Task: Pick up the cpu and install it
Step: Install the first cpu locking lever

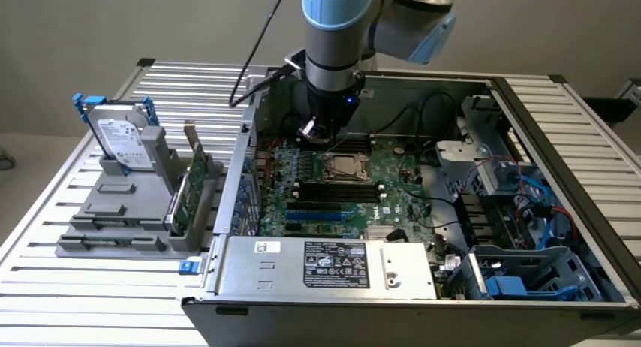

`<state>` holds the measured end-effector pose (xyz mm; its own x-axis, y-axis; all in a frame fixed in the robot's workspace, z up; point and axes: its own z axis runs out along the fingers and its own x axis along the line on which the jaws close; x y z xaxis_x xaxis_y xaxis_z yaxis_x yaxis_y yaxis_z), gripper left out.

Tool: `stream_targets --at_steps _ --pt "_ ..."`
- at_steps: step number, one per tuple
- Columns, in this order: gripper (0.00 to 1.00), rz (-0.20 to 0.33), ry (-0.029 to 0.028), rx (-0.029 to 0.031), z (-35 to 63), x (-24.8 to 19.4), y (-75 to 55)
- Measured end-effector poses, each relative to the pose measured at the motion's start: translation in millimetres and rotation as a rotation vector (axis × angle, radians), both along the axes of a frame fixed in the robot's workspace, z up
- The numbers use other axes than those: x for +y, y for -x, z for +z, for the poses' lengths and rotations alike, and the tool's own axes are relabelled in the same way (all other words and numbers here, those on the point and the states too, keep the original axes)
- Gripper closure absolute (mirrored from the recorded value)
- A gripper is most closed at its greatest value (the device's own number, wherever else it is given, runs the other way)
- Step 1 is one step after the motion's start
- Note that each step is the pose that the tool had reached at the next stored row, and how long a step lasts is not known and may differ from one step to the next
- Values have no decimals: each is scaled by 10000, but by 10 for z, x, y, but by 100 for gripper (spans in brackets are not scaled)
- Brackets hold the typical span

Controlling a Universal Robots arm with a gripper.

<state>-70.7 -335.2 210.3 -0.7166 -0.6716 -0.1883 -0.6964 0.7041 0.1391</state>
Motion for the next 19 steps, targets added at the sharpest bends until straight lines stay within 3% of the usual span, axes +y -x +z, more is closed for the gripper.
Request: stream_targets --at_steps 9,12,14,16,19 --pt "89 -4 -26 0 -10 0 -63" --pt "89 -3 -106 14 -13 0 -64" --pt "89 -3 -190 38 -14 -1 -64" --pt "89 -4 -279 99 -14 -7 -64" --pt "89 -5 -358 208 -14 -16 -58"
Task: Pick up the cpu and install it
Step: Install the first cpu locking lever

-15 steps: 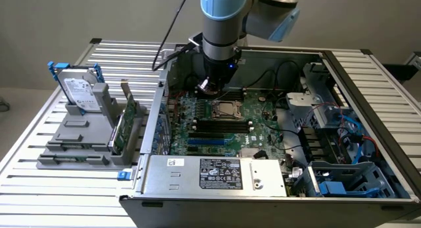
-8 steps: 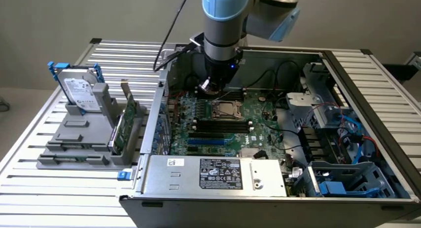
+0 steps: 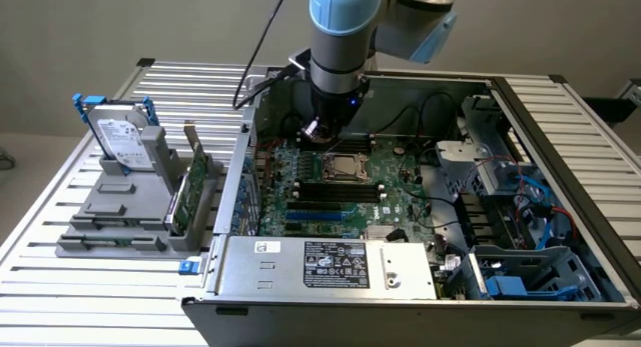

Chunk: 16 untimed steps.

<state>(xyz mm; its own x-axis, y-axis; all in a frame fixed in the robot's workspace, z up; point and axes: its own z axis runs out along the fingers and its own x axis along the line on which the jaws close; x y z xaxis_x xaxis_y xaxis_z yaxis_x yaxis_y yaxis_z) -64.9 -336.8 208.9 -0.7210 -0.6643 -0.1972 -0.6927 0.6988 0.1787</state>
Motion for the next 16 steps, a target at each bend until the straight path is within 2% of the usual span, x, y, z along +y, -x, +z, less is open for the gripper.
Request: stream_targets --at_steps 3,5,8,14,16 --pt "89 -1 -14 128 1 -2 12" --pt "89 2 -16 172 0 -3 18" --pt "89 0 -17 182 0 -11 21" --pt "89 -11 -16 182 0 -72 27" --pt "89 -12 -16 181 0 -81 28"
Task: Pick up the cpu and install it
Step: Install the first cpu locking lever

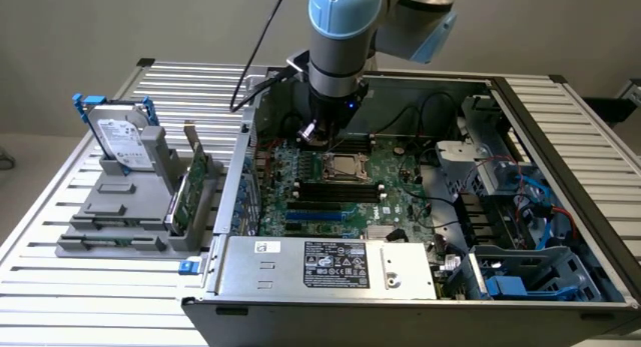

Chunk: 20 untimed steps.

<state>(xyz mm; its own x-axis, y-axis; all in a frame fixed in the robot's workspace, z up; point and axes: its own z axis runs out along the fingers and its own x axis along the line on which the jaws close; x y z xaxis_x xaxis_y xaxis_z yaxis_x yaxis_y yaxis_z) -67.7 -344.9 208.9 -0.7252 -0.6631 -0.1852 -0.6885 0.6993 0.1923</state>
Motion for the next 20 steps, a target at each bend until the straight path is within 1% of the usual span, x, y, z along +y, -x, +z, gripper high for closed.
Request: stream_targets --at_steps 3,8,11,16,20 --pt "89 0 -2 0 0 -2 0" --pt "89 1 -42 -12 -5 -3 -2" --pt "89 0 -67 -36 -11 -3 -4" --pt "89 1 -78 -92 -22 -3 -8" --pt "89 2 -84 -116 -29 -3 -23"
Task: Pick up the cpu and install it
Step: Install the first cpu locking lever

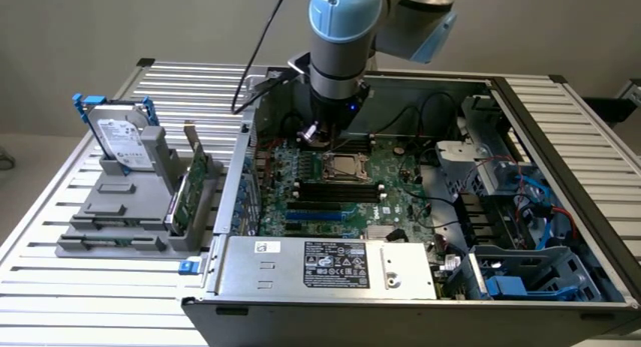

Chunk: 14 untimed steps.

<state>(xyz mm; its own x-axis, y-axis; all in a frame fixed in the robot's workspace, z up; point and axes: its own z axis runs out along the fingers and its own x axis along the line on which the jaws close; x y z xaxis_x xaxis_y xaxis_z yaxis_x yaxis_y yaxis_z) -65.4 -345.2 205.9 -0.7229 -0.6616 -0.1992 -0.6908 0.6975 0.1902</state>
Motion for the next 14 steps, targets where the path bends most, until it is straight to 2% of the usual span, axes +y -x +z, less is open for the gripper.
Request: stream_targets --at_steps 8,14 --pt "89 -1 -18 -19 -8 0 -63" --pt "89 -1 -89 -23 -11 0 -127"
